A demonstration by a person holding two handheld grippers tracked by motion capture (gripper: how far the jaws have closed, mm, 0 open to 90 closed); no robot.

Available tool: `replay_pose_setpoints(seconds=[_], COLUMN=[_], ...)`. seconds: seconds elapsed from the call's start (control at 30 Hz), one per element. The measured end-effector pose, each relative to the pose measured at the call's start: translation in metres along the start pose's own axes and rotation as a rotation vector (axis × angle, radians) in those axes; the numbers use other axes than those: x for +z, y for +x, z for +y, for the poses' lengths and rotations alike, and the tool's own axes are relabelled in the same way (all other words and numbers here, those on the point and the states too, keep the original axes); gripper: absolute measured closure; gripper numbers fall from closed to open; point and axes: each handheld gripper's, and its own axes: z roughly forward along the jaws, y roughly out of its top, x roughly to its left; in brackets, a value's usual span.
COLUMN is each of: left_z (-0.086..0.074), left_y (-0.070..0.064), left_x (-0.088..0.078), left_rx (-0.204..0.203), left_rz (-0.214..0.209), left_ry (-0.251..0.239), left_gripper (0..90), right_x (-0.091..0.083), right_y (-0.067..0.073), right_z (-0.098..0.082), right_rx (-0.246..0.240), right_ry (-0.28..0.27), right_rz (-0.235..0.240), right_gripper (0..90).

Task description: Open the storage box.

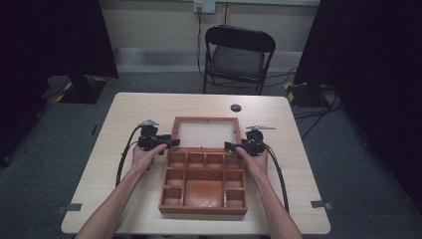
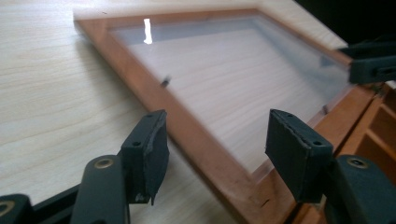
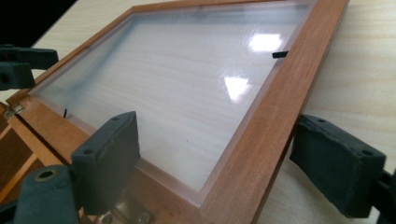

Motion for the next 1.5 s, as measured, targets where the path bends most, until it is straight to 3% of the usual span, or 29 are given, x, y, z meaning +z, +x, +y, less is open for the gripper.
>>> replay_pose_setpoints(seconds=[0.2, 0.5, 0.73, 0.87, 1.1, 1.5], left_z=[-0.001, 0.001, 0.001, 0.002, -0.003, -0.013], left_y=[-0.001, -0.004, -0.008, -0.012, -0.012, -0.014], left_x=[0.003, -0.001, -0.004, -0.009, -0.025, -0.067], left_rx=[0.009, 0.015, 0.031, 0.037, 0.039, 0.095], left_rz=[0.014, 0.01, 0.01, 0.014, 0.03, 0.1], left_ry=[0.017, -0.001, -0.006, -0.012, -0.014, 0.0], left_gripper=[36.2, 35.2, 33.8, 32.3, 29.2, 24.6], right_x=[0.0, 0.0, -0.006, -0.01, -0.031, -0.076], right_y=[-0.001, -0.002, 0.001, 0.004, 0.009, 0.007], right_z=[-0.001, -0.001, 0.0, 0.001, 0.004, -0.012], right_rx=[-0.004, -0.002, -0.035, -0.044, -0.066, -0.123], right_ry=[-0.009, -0.003, -0.011, -0.025, -0.055, -0.056], right_rz=[0.002, 0.0, -0.037, -0.031, -0.026, -0.047], right_gripper=[14.9, 14.8, 17.6, 18.7, 19.7, 17.2])
